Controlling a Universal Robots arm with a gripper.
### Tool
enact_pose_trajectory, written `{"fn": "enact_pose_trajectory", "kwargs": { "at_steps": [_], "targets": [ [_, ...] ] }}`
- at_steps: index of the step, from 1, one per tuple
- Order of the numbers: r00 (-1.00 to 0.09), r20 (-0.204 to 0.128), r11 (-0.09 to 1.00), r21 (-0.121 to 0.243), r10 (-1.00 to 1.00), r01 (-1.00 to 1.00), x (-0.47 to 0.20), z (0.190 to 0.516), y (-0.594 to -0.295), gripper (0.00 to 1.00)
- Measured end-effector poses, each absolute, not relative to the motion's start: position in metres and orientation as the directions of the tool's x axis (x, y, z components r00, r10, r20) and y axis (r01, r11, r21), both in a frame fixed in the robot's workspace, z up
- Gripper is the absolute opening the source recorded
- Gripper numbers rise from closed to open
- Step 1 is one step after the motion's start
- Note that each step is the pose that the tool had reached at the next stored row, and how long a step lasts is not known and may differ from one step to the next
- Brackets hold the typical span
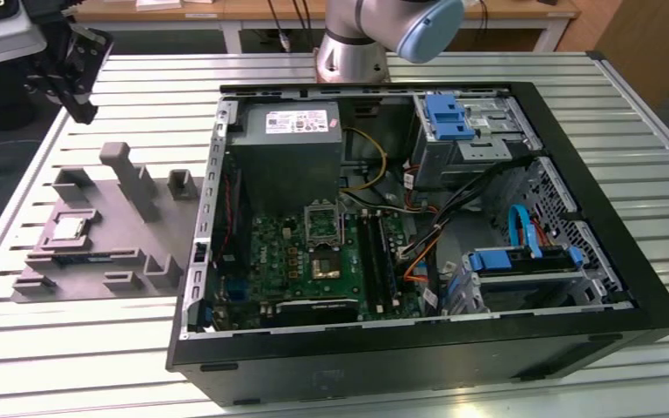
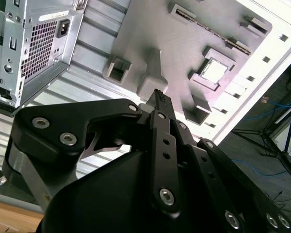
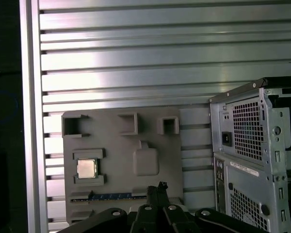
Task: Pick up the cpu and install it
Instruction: 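Reach for the cpu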
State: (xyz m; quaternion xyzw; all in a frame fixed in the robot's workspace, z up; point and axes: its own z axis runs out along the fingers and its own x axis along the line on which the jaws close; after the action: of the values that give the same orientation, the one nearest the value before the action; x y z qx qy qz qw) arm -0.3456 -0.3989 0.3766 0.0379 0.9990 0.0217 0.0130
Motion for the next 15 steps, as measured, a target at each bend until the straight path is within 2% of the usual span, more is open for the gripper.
{"fn": "enact_pose_trajectory", "kwargs": {
  "at_steps": [15],
  "targets": [
    [-0.997,-0.024,0.996,0.044,0.076,0.075,-0.357,0.376,-0.399,0.11]
  ]
}}
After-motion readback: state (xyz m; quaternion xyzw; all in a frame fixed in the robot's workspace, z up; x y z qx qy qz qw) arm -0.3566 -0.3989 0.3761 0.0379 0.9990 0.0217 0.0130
